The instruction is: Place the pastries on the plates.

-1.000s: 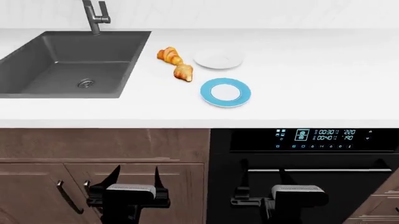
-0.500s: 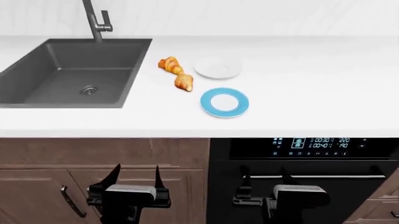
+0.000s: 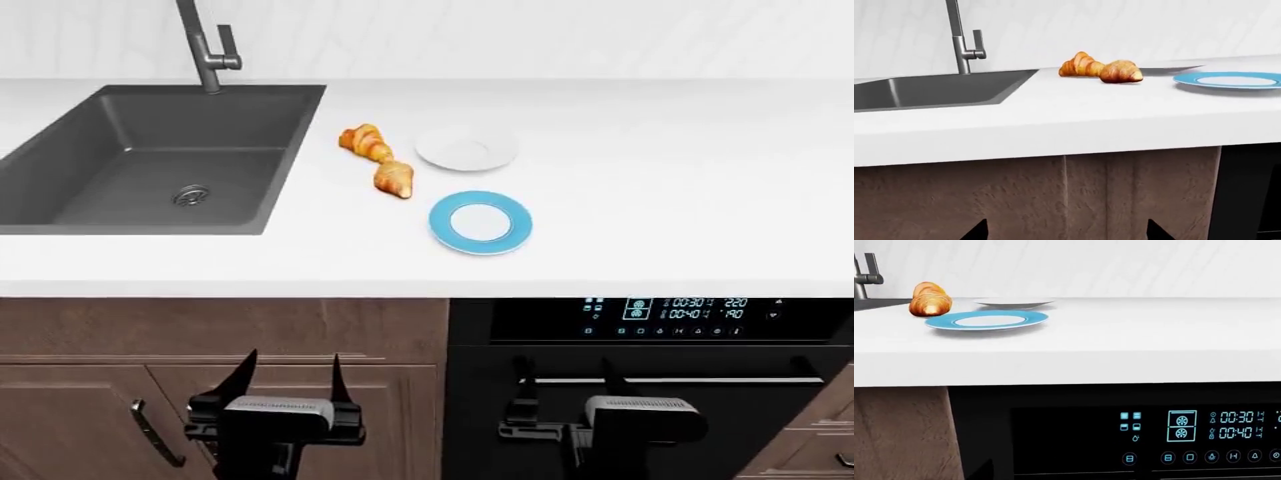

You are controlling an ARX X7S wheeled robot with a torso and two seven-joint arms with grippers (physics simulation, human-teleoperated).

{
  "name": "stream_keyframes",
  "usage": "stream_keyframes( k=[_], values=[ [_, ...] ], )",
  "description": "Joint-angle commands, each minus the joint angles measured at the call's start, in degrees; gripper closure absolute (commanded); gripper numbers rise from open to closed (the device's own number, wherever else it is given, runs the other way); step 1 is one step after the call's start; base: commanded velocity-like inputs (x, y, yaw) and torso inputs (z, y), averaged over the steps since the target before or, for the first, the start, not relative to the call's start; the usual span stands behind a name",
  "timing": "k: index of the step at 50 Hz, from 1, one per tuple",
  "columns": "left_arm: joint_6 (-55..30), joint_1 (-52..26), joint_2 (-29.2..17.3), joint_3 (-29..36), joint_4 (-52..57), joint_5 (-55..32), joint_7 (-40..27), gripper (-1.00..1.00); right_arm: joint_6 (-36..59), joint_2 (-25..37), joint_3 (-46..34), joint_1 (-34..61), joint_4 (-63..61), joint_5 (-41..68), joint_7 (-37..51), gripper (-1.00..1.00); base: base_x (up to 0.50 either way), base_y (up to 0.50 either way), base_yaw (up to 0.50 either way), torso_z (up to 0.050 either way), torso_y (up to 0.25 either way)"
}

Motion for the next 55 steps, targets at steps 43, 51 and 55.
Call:
stream_keyframes(
  k=[43,51,55],
  values=[
    [-82.64,-54.71,-13.88,-12.24,23.98,-39.90,-5.86,-1.00,68.72,26.52,11.91,52.13,-19.88,49.07,2.31,-1.00,0.08,0.03,0.00,0.000,0.000],
    [-83.28,-56.06,-14.32,-11.33,24.23,-40.34,-6.02,-1.00,67.17,26.57,11.97,49.20,-19.85,48.38,1.82,-1.00,0.48,0.14,0.00,0.000,0.000],
    [-82.54,-54.91,-14.60,-11.40,24.46,-40.29,-6.02,-1.00,67.63,26.82,10.77,50.91,-19.24,48.01,1.55,-1.00,0.50,0.00,0.00,0.000,0.000]
  ],
)
